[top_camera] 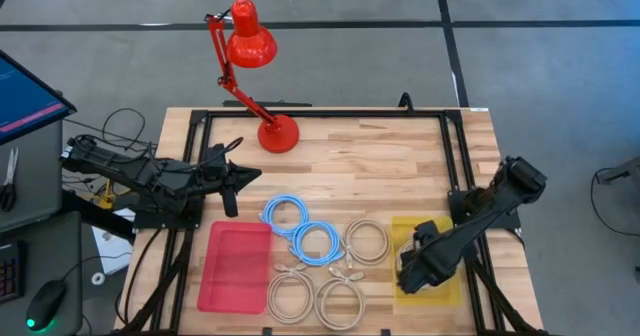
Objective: Pick & Place USB Port
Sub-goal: Put the light yellow charger cable into the yellow bin, then put the blue charger cable into the red bin
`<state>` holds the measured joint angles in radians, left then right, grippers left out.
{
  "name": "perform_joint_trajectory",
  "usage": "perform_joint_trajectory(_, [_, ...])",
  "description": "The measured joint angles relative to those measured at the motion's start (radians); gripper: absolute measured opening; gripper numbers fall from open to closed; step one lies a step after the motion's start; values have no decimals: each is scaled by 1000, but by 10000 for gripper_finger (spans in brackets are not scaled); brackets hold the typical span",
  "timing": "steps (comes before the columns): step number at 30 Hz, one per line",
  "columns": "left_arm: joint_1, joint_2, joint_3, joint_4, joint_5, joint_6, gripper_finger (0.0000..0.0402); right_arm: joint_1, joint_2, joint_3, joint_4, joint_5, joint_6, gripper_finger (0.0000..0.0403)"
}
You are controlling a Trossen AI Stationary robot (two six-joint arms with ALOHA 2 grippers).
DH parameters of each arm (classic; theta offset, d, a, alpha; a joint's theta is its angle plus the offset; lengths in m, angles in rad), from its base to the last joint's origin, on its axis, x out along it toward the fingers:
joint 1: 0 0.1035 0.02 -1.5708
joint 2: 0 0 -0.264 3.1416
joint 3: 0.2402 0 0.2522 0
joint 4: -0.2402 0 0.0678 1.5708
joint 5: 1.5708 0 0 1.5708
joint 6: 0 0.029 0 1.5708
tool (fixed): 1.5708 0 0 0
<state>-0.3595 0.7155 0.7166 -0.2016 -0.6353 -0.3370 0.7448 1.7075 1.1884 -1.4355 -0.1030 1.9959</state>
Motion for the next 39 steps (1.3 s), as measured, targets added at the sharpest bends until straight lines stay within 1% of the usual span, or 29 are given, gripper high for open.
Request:
perform_joint_trajectory(6, [0,0,0,0,0,18,10,0,36,-59,56,0,-1,6])
perform_joint_trajectory(9, [0,0,0,0,0,22,10,0,44,-64,57,1,-20,9])
perform_joint_trajectory(11, [0,0,0,0,0,25,10,-2,39,-65,57,1,-48,20])
perform_joint_trajectory(14, [0,0,0,0,0,26,10,-15,12,-64,60,-12,-92,49])
perform_joint_trajectory(19, [0,0,0,0,0,26,10,-45,-88,-64,53,-22,-140,86])
perform_joint_trajectory(21, [0,0,0,0,0,26,10,-55,-137,-64,51,0,-145,97])
perform_joint_trajectory(24, [0,0,0,0,0,26,10,-66,-210,-64,63,70,-187,109])
perform_joint_trajectory(27, [0,0,0,0,0,26,10,-88,-279,-64,92,171,-235,114])
perform_joint_trajectory(31, [0,0,0,0,0,26,8,-131,-356,-64,187,356,-334,115])
perform_joint_trajectory(35, [0,0,0,0,0,26,8,-176,-406,-64,309,563,-480,112])
perform_joint_trajectory(39, [0,0,0,0,0,22,8,-226,-434,-64,409,711,-631,109])
